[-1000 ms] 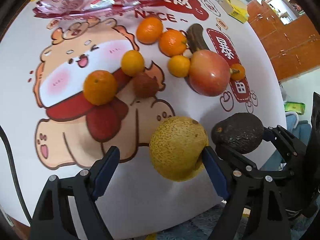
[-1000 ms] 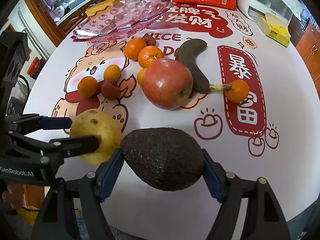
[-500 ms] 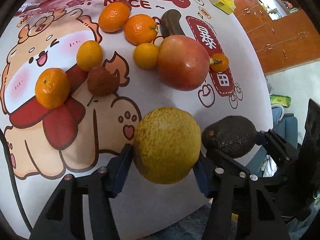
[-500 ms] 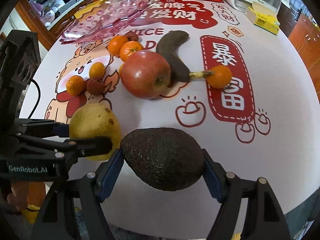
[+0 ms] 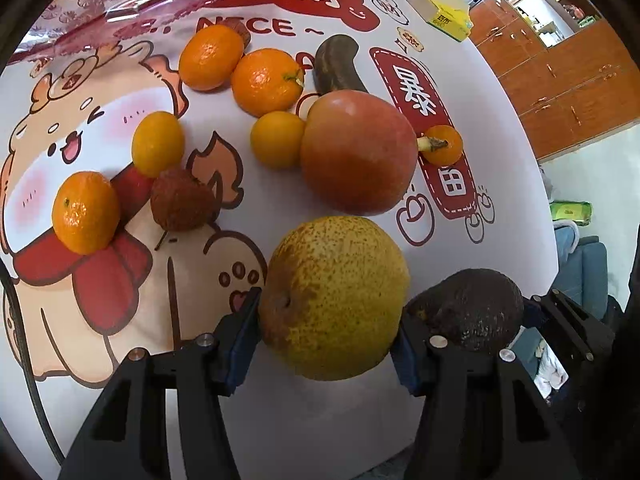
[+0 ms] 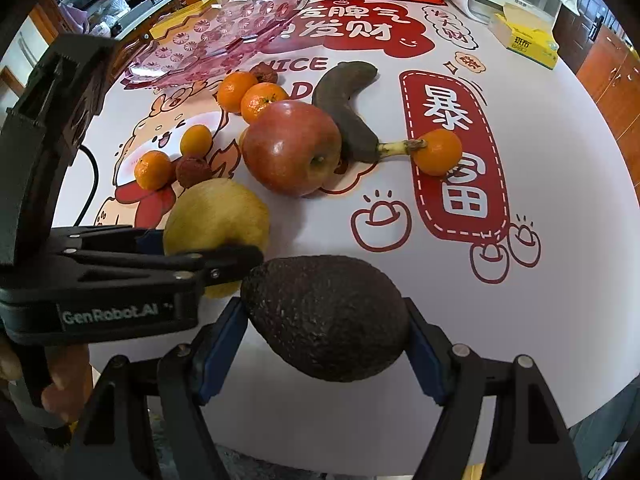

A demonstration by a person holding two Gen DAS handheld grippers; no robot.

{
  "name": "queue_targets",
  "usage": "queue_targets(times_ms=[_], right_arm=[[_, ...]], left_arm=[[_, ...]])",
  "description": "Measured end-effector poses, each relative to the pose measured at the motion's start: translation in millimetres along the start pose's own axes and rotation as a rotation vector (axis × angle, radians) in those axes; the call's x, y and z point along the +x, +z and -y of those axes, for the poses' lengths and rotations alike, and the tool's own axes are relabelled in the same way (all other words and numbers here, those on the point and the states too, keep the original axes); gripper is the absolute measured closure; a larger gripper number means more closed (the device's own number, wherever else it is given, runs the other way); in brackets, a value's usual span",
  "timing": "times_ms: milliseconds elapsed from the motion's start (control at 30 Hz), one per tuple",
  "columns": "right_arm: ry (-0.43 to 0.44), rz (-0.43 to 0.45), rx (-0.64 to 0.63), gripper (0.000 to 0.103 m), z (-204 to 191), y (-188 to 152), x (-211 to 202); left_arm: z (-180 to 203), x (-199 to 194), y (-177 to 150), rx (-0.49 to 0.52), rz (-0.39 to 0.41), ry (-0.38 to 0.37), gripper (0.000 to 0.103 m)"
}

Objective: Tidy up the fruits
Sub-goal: 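Close the left tool on the pear while the right tool grips the avocado, then carry pear and avocado into the pink bowl and open both tools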

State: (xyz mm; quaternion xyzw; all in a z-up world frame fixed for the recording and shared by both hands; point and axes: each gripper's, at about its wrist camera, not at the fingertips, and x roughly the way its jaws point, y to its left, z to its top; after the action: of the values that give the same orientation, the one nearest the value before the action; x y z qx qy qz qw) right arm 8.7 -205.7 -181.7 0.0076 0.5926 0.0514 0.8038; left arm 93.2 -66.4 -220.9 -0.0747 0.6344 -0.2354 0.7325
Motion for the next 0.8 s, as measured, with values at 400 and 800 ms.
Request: queue_targets(times_ms=[400,800], right_arm=[[0.020,0.032,-0.003,0.027,-4,4,-13],[0.092,0.236,-0.192,0.027,-58,78,-75]], left_arm=[[-21,-41,-10,-0.025,0.093,0.051,0.048],[-54,-165,18,-0.060,0.338,0.205,0.048]])
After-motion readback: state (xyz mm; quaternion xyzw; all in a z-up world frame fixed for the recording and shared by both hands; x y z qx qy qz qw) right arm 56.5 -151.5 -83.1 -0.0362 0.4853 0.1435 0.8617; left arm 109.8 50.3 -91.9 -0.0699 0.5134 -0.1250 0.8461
